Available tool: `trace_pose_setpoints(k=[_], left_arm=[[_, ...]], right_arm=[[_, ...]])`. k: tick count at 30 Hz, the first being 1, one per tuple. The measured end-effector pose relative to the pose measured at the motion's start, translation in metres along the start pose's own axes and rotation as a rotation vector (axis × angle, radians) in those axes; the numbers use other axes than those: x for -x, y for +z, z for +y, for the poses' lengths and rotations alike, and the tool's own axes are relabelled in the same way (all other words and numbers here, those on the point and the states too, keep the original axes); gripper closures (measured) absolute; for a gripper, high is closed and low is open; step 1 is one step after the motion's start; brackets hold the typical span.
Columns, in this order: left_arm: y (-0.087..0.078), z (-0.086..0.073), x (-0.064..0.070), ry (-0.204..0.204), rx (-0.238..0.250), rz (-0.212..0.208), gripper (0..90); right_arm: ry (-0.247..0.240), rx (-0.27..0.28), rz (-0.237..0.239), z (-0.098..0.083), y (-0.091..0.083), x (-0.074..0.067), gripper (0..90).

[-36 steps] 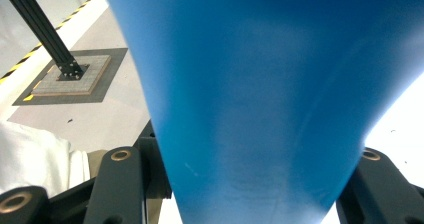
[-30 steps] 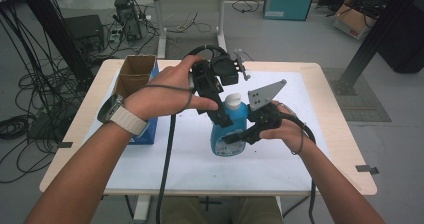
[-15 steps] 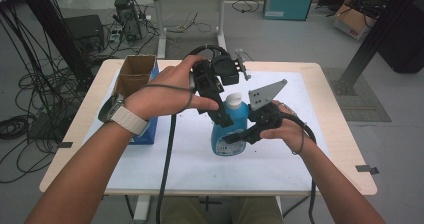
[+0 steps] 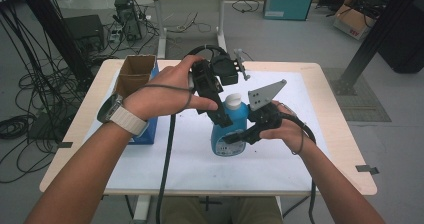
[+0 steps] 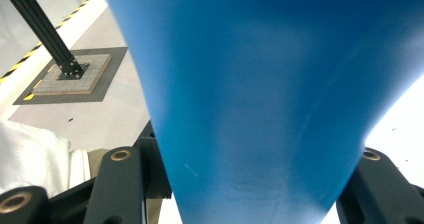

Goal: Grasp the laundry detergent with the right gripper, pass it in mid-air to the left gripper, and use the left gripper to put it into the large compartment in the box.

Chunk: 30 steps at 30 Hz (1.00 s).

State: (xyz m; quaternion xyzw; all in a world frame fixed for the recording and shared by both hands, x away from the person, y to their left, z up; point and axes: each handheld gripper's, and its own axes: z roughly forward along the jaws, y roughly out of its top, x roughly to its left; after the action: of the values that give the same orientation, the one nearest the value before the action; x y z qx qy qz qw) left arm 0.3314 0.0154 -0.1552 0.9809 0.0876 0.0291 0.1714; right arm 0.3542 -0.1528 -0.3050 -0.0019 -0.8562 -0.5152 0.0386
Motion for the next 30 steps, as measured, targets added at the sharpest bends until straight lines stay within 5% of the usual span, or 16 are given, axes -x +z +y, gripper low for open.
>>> trace_pose_setpoints(k=[30], left_arm=[[-0.0001, -0.0007, 0.0009, -0.004, 0.0, 0.005, 7.2]], right_arm=[[0.004, -0.001, -0.002, -0.0005, -0.0004, 0.0002, 44.0]])
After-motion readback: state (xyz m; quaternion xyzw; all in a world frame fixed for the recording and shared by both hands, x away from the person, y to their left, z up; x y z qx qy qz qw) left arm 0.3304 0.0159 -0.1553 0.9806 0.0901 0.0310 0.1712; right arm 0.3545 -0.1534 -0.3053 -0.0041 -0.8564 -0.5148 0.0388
